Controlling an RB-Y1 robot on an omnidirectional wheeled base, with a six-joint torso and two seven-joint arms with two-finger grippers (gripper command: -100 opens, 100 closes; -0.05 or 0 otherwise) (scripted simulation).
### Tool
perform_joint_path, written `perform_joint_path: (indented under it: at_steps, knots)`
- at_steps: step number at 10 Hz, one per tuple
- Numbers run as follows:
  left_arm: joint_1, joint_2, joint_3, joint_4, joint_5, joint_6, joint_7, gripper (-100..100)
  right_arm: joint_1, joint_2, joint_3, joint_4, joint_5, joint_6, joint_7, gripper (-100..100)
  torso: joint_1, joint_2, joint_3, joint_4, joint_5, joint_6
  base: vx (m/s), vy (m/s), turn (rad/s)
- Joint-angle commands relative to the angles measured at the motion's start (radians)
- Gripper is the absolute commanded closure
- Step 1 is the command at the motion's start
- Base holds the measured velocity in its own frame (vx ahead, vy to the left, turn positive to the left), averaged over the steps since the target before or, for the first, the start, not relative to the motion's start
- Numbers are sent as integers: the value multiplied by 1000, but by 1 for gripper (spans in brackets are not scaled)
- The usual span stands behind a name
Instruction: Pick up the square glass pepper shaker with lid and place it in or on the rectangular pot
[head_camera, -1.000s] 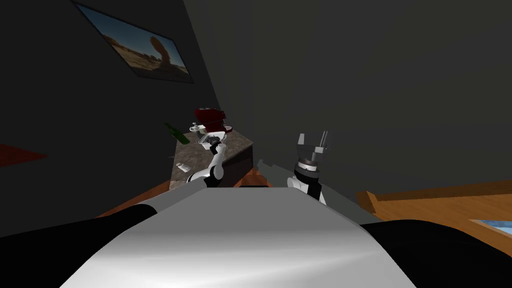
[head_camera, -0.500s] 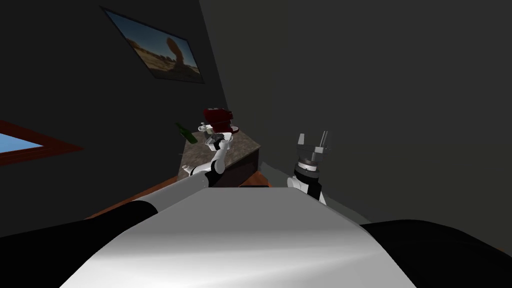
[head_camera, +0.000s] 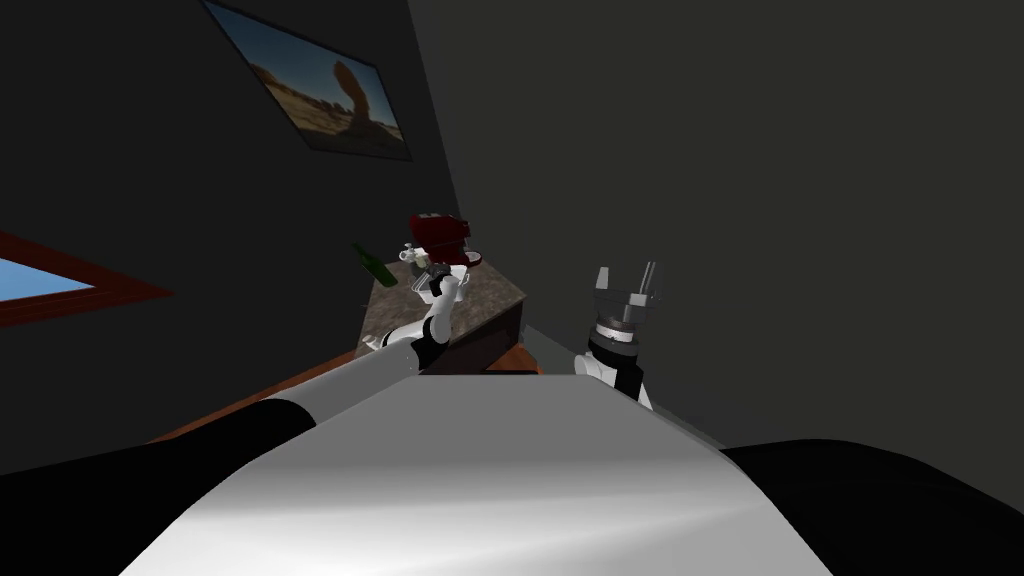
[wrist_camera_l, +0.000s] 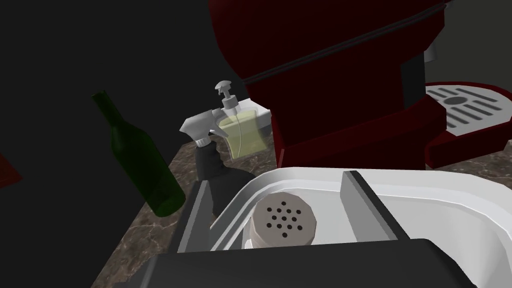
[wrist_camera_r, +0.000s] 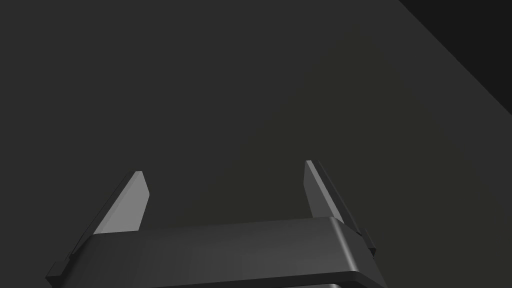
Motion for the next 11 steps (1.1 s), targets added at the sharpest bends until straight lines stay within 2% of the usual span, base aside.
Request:
perform_joint_path:
  at_steps: [1,4,5,6,11]
  knots:
    - [0,0,0,0,0,0,0,-100,0,0,0,0,0,0,0,0,0,0,0,0,0,0,0,0,0]
    - [0,0,0,0,0,0,0,-100,0,0,0,0,0,0,0,0,-1,2,1,0,0,0,0,0,0]
    - [0,0,0,0,0,0,0,0,0,0,0,0,0,0,0,0,-1,2,1,0,0,0,0,0,0]
    - [-9,-6,18,-18,9,26,-31,-100,0,0,0,0,0,0,0,0,-1,2,1,0,0,0,2,-22,85]
    - [-56,-34,107,-108,57,154,-185,-100,0,0,0,0,0,0,0,0,-5,1,1,0,-1,0,13,-61,119]
